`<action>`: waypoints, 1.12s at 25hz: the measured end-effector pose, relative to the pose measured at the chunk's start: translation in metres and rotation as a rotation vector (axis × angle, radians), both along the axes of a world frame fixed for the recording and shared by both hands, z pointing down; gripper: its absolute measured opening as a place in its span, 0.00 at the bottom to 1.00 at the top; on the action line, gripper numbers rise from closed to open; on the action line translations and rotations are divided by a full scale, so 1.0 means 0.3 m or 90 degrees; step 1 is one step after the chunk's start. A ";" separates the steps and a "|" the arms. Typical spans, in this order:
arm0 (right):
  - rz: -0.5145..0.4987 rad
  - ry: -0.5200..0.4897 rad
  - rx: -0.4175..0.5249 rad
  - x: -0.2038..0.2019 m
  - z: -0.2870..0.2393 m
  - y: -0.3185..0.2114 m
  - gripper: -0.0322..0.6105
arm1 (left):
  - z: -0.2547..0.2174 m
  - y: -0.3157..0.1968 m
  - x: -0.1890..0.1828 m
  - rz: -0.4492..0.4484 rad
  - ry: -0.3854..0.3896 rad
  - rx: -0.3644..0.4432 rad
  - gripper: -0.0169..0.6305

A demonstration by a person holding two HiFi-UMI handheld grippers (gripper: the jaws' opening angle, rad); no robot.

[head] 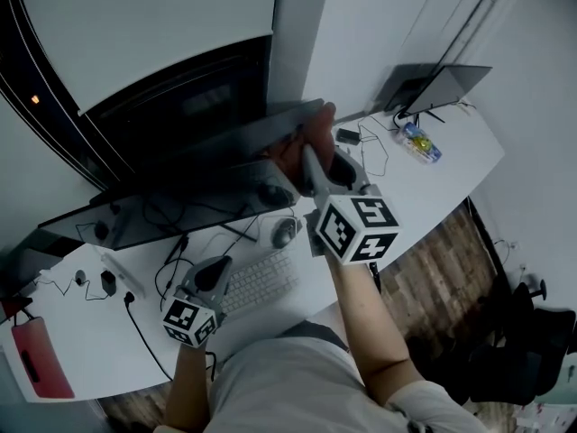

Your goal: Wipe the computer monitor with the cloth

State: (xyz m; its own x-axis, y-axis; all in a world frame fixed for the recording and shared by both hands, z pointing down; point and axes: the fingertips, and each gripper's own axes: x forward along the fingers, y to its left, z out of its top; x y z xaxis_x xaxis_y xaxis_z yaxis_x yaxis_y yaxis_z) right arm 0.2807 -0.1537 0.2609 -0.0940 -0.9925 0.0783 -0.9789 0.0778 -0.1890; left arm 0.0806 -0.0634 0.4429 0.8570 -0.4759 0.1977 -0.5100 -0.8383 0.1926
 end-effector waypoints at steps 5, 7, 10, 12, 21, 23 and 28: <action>0.021 -0.015 0.008 0.092 0.000 0.017 0.19 | 0.003 0.000 0.079 0.030 -0.007 -0.001 0.04; 0.030 -0.016 0.010 0.123 0.003 0.024 0.19 | 0.004 -0.001 0.107 0.040 -0.008 -0.002 0.04; 0.046 -0.018 0.009 0.167 0.007 0.036 0.19 | 0.006 -0.001 0.138 0.051 -0.009 -0.004 0.04; 0.058 -0.022 0.009 0.199 0.013 0.047 0.19 | 0.007 -0.001 0.155 0.059 -0.010 -0.004 0.04; 0.090 -0.057 0.021 0.317 0.071 0.146 0.19 | 0.022 0.020 0.220 0.095 -0.015 -0.011 0.04; 0.094 -0.061 0.016 0.327 0.096 0.174 0.19 | 0.022 0.026 0.227 0.100 -0.015 -0.011 0.04; 0.090 -0.064 0.000 0.320 0.176 0.236 0.19 | 0.026 0.035 0.226 0.106 -0.017 -0.011 0.04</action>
